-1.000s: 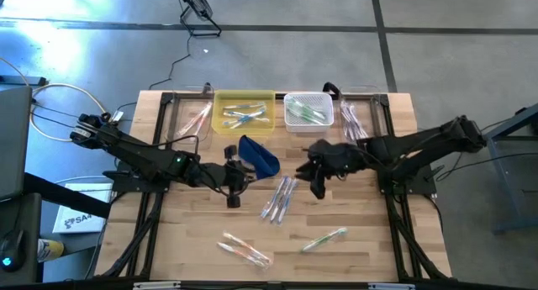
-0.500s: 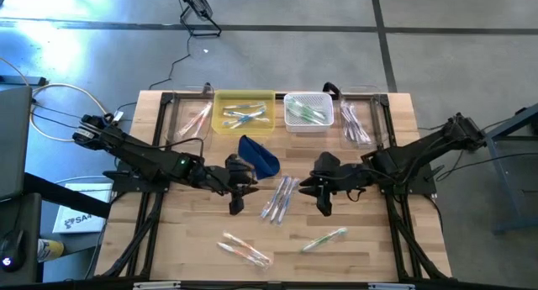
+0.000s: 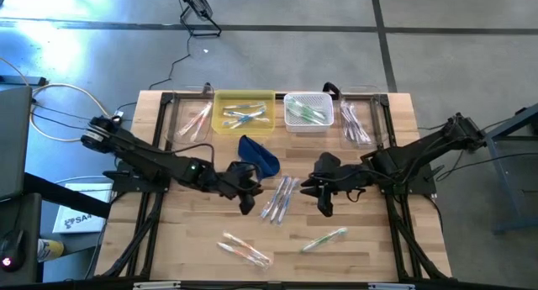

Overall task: Pick & Place Toothbrushes
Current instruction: Put the blue toothbrush into the yellow bin

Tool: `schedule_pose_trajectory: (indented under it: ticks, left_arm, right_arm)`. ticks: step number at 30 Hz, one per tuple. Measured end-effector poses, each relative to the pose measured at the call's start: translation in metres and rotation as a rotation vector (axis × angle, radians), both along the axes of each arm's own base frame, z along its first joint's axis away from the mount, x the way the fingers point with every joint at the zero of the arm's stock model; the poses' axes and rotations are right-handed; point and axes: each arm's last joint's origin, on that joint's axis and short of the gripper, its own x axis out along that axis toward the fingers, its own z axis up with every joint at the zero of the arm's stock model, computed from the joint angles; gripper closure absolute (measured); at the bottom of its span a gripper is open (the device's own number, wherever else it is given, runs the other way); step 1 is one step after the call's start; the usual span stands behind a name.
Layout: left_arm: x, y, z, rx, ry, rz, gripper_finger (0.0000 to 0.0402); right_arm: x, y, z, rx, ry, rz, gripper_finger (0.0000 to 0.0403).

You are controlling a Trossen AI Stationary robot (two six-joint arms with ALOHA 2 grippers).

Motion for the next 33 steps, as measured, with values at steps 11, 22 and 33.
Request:
schedule_pose_trajectory:
  ticks: [11,22,33]
  left_arm:
    - [0.032,-0.012,-0.018,-0.011,0.076,-0.036,0.0303]
    - [0.042,-0.014,-0.042,-0.034,0.294,0.019,0.0303]
    - [0.048,-0.016,-0.057,-0.028,0.322,0.023,0.0303]
  right_arm:
    - [-0.003,-0.001,-0.005,-0.019,0.057,0.005,0.0309]
    - [-0.005,-0.002,-0.008,-0.036,0.096,0.003,0.0309]
    - [-0.006,-0.003,-0.009,-0.044,0.111,0.001,0.0309]
